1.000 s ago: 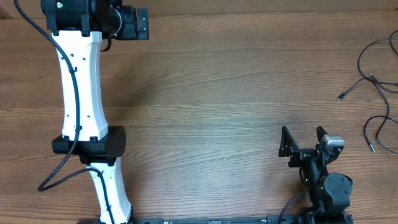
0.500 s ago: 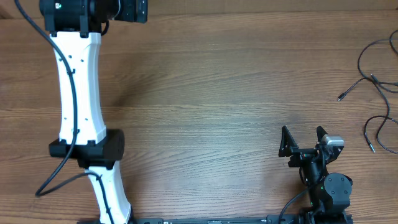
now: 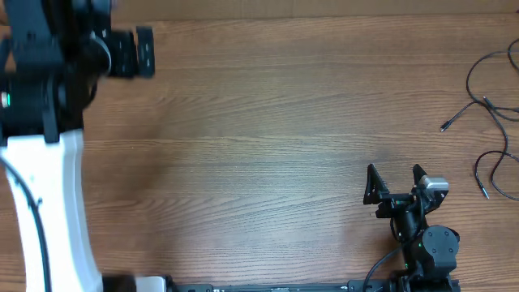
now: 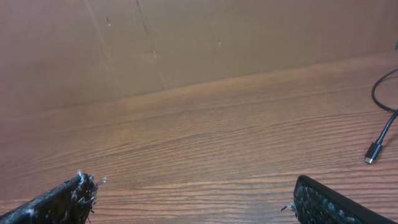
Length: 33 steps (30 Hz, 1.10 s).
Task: Untangle cables
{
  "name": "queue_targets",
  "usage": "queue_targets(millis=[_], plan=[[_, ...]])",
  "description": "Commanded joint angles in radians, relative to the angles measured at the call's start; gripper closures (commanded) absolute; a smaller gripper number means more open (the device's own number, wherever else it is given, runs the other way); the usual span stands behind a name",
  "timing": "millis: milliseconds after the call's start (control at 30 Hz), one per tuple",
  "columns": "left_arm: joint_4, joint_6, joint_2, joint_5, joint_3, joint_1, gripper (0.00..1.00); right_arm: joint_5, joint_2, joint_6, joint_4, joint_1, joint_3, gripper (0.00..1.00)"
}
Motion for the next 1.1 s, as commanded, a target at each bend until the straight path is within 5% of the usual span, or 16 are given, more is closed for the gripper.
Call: queue_targets(millis=[0, 467, 667, 867, 1067], plan=[[0.048, 0.045, -0.144, 0.012, -0.187, -0.005, 0.0, 0.005, -0.01, -0.004, 0.006, 0.005, 0.004, 0.0], [0.433, 0.046, -0.822, 0.035, -1.014, -0.005, 0.0, 0.005, -0.01, -0.004, 0.006, 0.005, 0.004, 0.0], [0.669, 0.136, -1.093, 0.136, -1.338, 0.012, 0.0, 0.005, -0.01, -0.004, 0.006, 0.005, 0.004, 0.0], [1.041, 0.135, -1.313, 0.196, -1.679, 0.02, 0.0, 0.005, -0.01, -0.004, 0.006, 0.005, 0.004, 0.0], [1.209, 0.135, -1.415, 0.205, -1.867, 0.026, 0.0, 0.005, -0.01, -0.004, 0.006, 0.005, 0.004, 0.0]])
